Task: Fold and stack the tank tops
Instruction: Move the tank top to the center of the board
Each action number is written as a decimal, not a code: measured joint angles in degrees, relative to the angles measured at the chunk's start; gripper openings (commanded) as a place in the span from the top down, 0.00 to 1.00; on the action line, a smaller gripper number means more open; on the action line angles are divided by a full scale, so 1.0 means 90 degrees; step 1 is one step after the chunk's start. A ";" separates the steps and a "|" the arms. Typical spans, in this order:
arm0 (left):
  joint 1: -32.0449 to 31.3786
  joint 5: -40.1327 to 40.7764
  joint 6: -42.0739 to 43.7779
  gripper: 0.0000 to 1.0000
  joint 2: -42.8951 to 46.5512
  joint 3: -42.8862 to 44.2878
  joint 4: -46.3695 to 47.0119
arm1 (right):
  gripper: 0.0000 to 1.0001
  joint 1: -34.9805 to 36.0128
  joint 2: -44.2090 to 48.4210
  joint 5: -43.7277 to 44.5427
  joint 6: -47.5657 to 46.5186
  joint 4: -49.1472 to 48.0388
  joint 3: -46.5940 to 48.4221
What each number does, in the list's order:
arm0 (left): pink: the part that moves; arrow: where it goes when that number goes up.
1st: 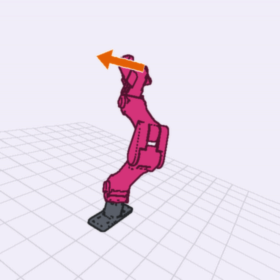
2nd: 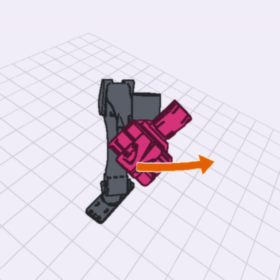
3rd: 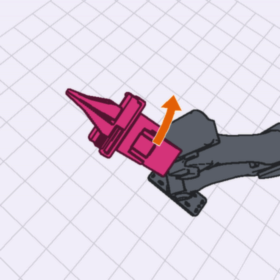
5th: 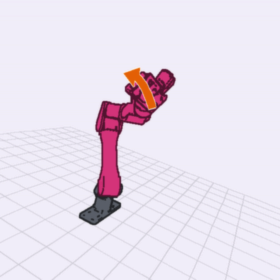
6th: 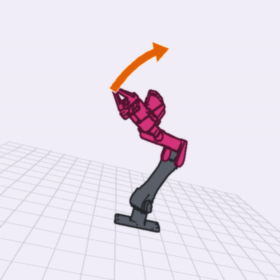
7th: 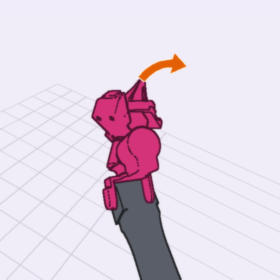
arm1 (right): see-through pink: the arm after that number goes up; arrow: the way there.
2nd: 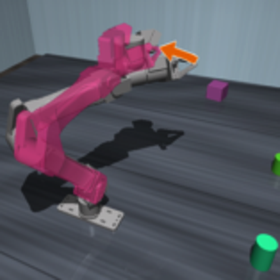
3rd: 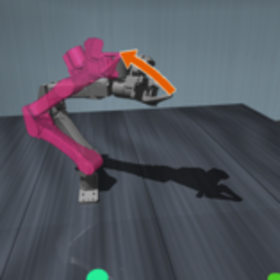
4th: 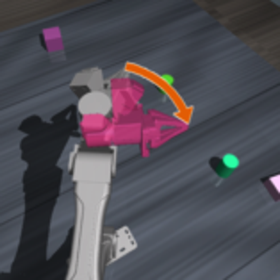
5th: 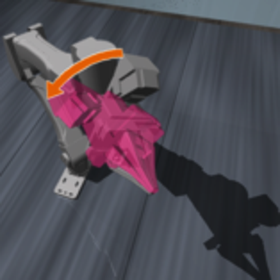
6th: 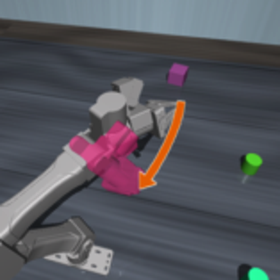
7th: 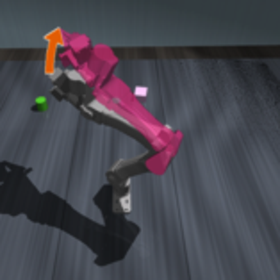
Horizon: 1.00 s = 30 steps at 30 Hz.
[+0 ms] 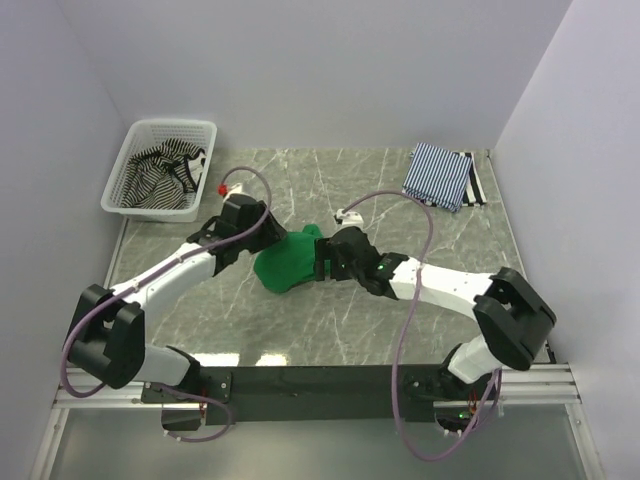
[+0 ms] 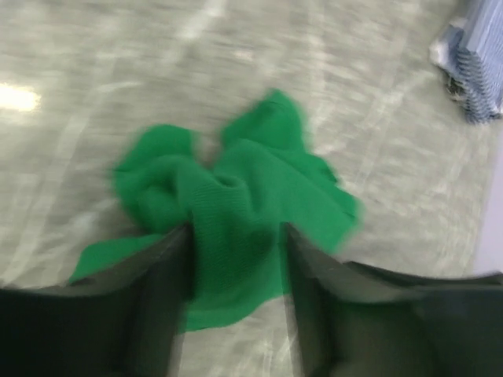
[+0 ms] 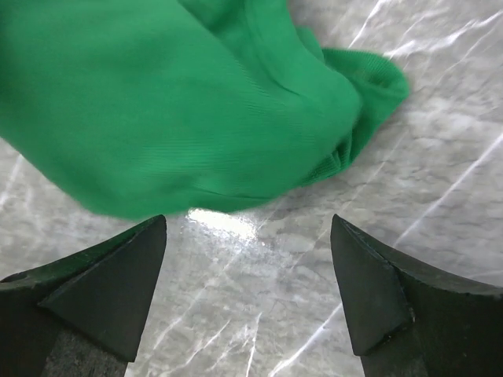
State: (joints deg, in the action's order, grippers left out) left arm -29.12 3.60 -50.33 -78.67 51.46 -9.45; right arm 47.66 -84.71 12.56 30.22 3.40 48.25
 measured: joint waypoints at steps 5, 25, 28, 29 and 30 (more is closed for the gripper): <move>0.0522 -0.0155 -0.0044 0.28 0.0187 -0.0306 -0.0206 | 0.11 0.0024 -0.0415 0.0007 0.0078 -0.0240 0.0002; 0.0294 -0.0223 -0.0379 0.21 0.2164 -0.1792 -0.1450 | 0.27 -0.0287 -0.1095 0.0017 0.0117 -0.1098 0.0277; -0.0083 -0.0270 -0.0522 0.23 0.2004 -0.1996 -0.1360 | 0.33 -0.0340 -0.1285 -0.0044 0.0136 -0.1166 0.0430; -0.0199 -0.0289 -0.0566 0.24 0.1923 -0.2059 -0.1328 | 0.35 -0.0342 -0.1336 -0.0075 0.0138 -0.1190 0.0466; -0.0316 -0.0325 -0.0614 0.26 0.1826 -0.2142 -0.1273 | 0.38 -0.0340 -0.1362 -0.0112 0.0155 -0.1207 0.0476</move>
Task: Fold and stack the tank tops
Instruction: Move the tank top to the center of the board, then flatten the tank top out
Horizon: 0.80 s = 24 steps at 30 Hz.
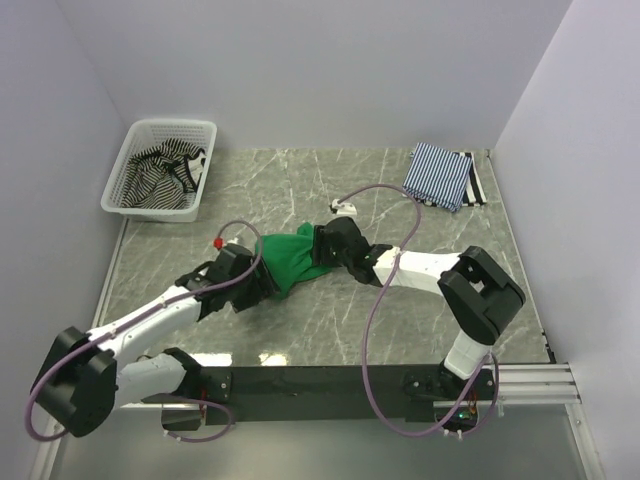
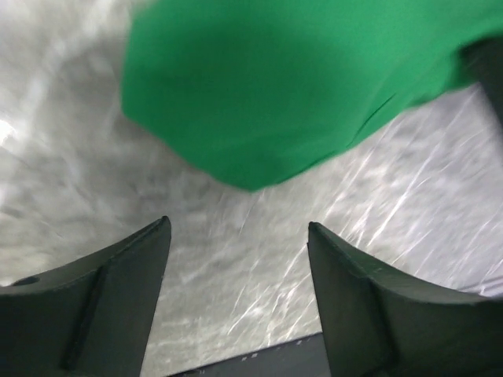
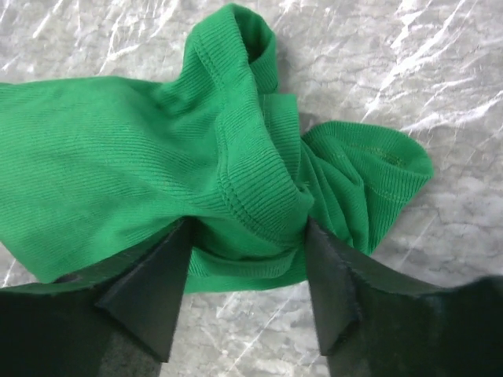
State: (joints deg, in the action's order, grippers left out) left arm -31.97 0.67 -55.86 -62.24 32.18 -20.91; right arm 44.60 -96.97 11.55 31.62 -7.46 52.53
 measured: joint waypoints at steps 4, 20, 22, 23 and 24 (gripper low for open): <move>-0.0262 -0.0087 -0.0180 0.33 -0.0418 -0.0226 0.0272 | 0.59 -0.0002 -0.0002 -0.0027 0.0032 -0.0019 0.0000; -0.0282 0.0585 -0.0053 0.99 -0.1722 0.0274 0.1549 | 1.00 -0.0002 0.0799 0.0109 0.0073 0.0578 0.0070; -0.0282 0.0702 0.0005 0.99 -0.1683 0.0413 0.1508 | 1.00 -0.0002 0.0918 0.0153 0.0053 0.0661 0.0117; -0.0282 0.0775 0.0058 0.99 -0.1644 0.0498 0.1426 | 1.00 -0.0002 0.0986 0.0177 0.0049 0.0702 0.0126; -0.0282 0.0862 0.0114 0.99 -0.1562 0.0602 0.1324 | 1.00 -0.0002 0.1059 0.0214 0.0036 0.0770 0.0134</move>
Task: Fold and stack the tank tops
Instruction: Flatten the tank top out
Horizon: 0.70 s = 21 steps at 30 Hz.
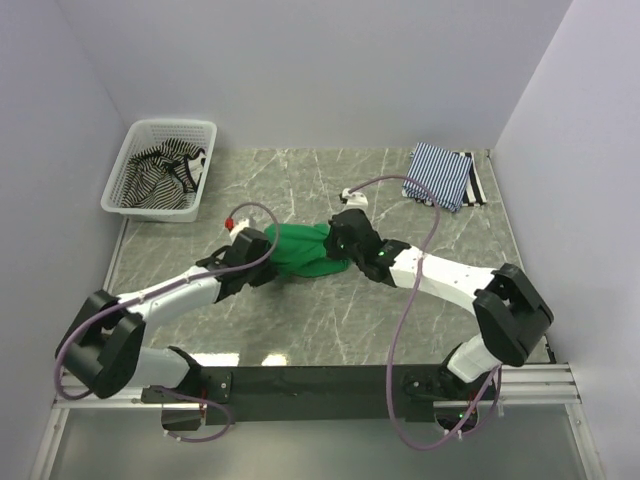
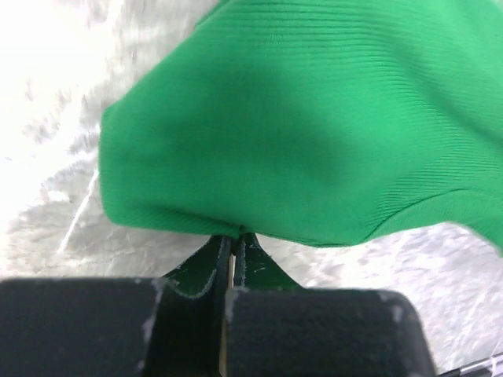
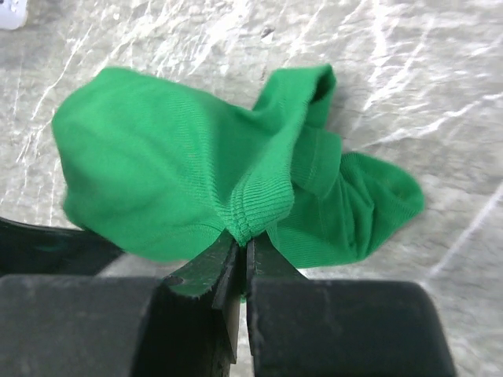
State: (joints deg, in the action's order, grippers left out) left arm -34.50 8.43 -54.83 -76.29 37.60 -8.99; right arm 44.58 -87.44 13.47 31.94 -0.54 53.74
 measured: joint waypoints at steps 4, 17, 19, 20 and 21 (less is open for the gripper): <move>0.0002 0.0345 0.0284 0.99 0.0583 0.0588 -0.0563 | 1.00 -0.0002 0.0257 0.0202 -0.0063 0.0481 0.0226; 0.0085 0.0996 0.1367 0.99 0.1761 0.3424 -0.1542 | 1.00 -0.0136 0.1552 0.0954 -0.0899 0.1559 0.2130; 0.0085 0.0993 0.1525 0.99 0.1783 0.3711 -0.1600 | 1.00 -0.0136 0.1802 0.1035 -0.1086 0.1615 0.2317; 0.0083 0.0981 0.1593 0.99 0.1795 0.3869 -0.1673 | 1.00 -0.0136 0.1904 0.1066 -0.1192 0.1647 0.2421; 0.0080 0.0954 0.1673 0.99 0.1804 0.4027 -0.1734 | 1.00 -0.0136 0.1989 0.1076 -0.1287 0.1676 0.2531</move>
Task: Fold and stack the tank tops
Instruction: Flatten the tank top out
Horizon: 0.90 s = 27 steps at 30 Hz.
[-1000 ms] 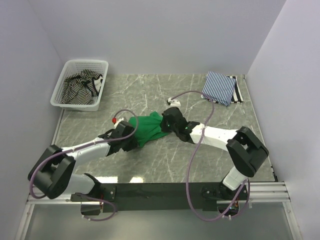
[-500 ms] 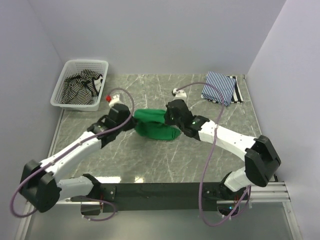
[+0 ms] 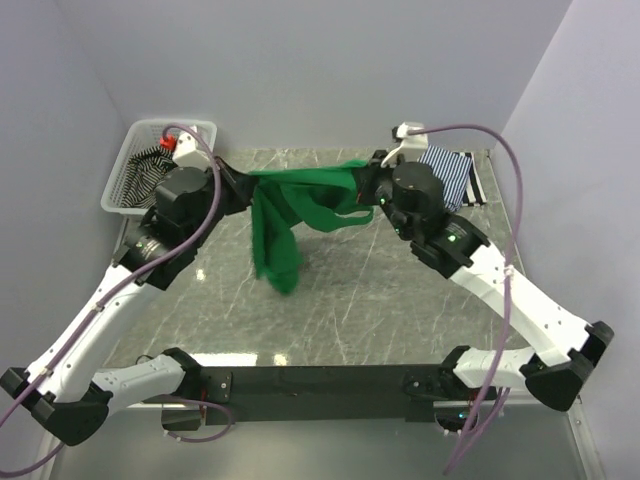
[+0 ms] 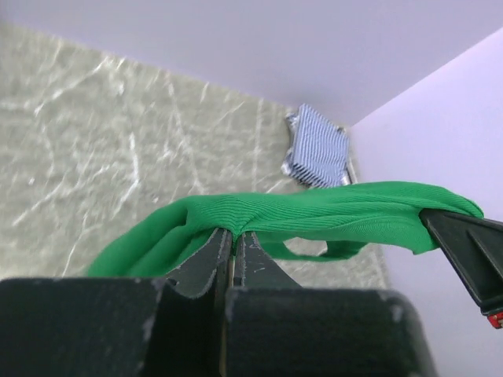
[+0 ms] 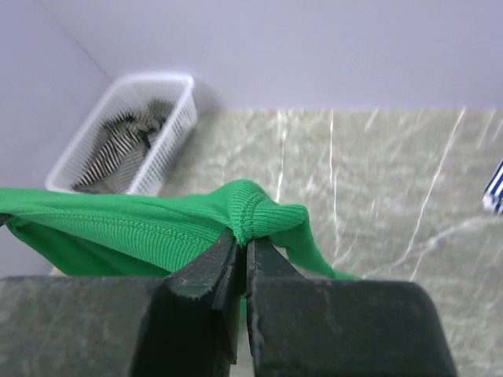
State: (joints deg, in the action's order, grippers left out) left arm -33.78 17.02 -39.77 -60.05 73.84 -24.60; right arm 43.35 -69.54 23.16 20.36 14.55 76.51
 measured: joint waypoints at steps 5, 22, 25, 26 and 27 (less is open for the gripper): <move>-0.0015 -0.0379 0.0206 0.99 0.0151 0.0517 -0.0061 | 1.00 0.0002 0.0355 0.0046 -0.0357 0.0049 0.0308; -0.1134 -0.1401 -0.0070 0.99 0.0267 0.0041 0.0206 | 1.00 0.0032 0.1112 0.0595 -0.1440 0.0248 0.0952; -0.1039 -0.1178 -0.0226 0.99 0.0066 -0.0029 0.0352 | 1.00 0.0007 0.0289 0.0605 -0.1800 -0.0044 0.1481; -0.0913 -0.1178 -0.0321 0.99 -0.0058 -0.0107 0.0427 | 1.00 -0.0024 0.0073 0.0600 -0.1885 -0.0155 0.1581; -0.0716 -0.1275 -0.0401 0.99 -0.0219 -0.0228 0.0561 | 1.00 -0.0092 -0.0330 0.0568 -0.1960 -0.0265 0.1700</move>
State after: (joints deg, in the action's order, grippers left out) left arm -40.23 5.54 -43.38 -62.02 71.79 -19.55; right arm 42.52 -72.51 28.27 2.72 12.16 91.81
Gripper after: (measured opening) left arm 0.023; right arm 0.058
